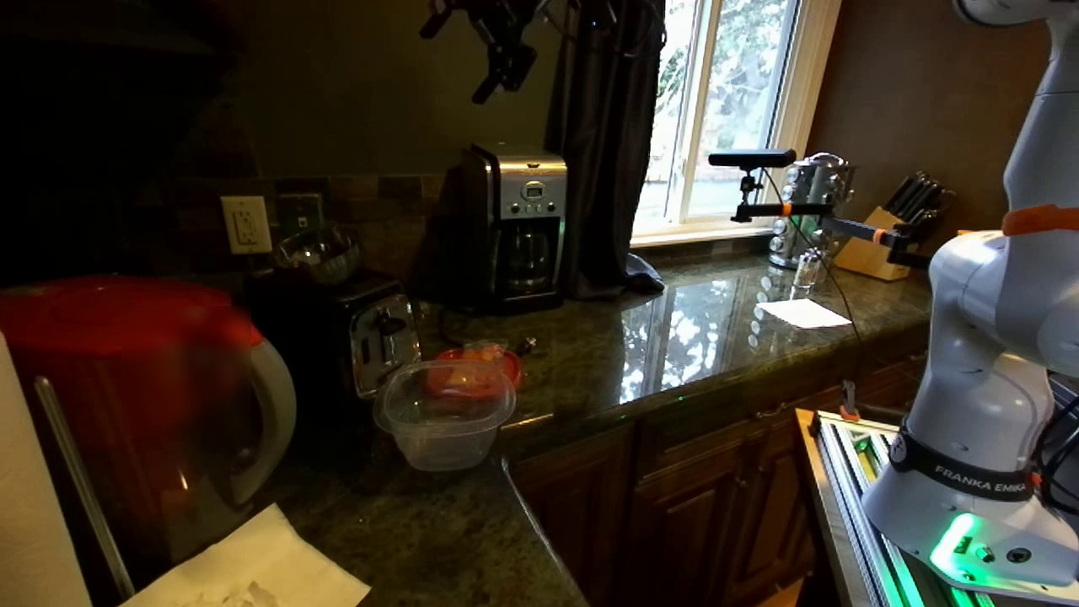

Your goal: Open the top left cabinet door

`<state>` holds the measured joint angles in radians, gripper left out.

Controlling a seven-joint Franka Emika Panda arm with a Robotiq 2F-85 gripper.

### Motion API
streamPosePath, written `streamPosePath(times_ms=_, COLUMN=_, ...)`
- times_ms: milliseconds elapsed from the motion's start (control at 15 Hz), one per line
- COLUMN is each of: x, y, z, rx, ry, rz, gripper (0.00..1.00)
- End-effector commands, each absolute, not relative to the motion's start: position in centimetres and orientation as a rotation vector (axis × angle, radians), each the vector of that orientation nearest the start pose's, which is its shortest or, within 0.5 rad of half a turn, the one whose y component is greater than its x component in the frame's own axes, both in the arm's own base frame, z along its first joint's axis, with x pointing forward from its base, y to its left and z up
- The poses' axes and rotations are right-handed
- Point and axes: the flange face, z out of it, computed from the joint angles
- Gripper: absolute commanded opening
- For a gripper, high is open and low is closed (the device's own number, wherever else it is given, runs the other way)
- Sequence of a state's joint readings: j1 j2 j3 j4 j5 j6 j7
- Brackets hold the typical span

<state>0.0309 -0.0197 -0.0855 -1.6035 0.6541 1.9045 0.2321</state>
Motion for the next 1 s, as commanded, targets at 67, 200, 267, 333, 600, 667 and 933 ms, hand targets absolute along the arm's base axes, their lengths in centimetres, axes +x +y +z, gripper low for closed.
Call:
streamPosePath(times_ms=67, x=58.3, y=1.2, z=66.8, rx=-2.403, ry=0.488, rz=-0.316, gripper=1.0)
streamPosePath(times_ms=200, x=58.0, y=0.9, z=67.2, rx=-2.4, ry=0.49, rz=-0.328, gripper=1.0)
streamPosePath(times_ms=267, x=59.0, y=1.5, z=67.8, rx=-2.368, ry=0.484, rz=-0.389, gripper=1.0)
streamPosePath(times_ms=333, x=59.8, y=2.0, z=68.6, rx=-2.339, ry=0.473, rz=-0.434, gripper=1.0)
streamPosePath(times_ms=600, x=63.2, y=4.5, z=72.3, rx=-2.102, ry=0.44, rz=-0.532, gripper=1.0)
streamPosePath(times_ms=667, x=63.4, y=5.0, z=72.5, rx=-2.071, ry=0.391, rz=-0.48, gripper=1.0)
streamPosePath(times_ms=933, x=63.1, y=5.7, z=72.4, rx=-2.042, ry=0.381, rz=-0.442, gripper=1.0)
